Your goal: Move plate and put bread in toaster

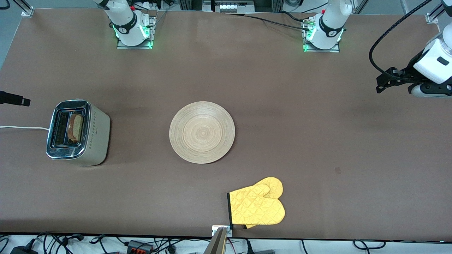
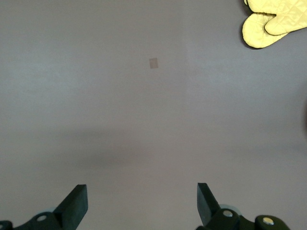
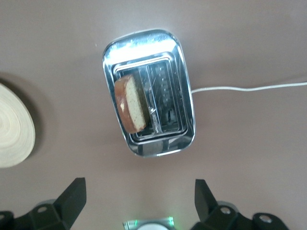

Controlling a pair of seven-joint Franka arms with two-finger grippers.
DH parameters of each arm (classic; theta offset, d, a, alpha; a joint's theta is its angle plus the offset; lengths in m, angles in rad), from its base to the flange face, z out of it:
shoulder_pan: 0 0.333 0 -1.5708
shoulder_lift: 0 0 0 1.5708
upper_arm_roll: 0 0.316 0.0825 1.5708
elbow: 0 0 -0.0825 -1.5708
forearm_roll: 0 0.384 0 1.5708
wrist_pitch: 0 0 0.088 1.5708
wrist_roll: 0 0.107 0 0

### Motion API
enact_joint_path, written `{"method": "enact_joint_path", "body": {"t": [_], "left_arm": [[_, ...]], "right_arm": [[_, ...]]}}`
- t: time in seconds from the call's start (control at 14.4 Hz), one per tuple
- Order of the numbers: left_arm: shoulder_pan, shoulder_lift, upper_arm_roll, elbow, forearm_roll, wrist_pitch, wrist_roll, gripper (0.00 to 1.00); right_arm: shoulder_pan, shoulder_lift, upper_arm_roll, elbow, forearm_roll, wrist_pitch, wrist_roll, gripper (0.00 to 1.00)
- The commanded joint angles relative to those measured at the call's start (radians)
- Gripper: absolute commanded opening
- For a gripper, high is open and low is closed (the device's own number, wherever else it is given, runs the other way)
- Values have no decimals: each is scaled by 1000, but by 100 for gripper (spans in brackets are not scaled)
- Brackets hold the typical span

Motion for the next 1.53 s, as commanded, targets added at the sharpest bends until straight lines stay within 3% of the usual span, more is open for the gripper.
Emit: {"method": "enact_joint_path", "body": {"t": [0.0,0.42,0.7,0.97,1.46], "left_arm": [[3,13,-1,29,-10,-9,3,100],[3,13,-1,29,-10,-10,3,100],[3,13,-1,29,-10,-9,3,100],[2,13,-1,29,-10,-10,3,100],[3,13,-1,29,-10,-10,3,100]], "right_arm": [[-20,-197,18,-288,-5,143,2,100],[14,-274,63,-373,-70,192,14,100],[37,-271,63,-366,-68,200,17,100],[63,-268,64,-366,-114,299,17,100],[59,-268,66,-366,-110,295,17,100]]}}
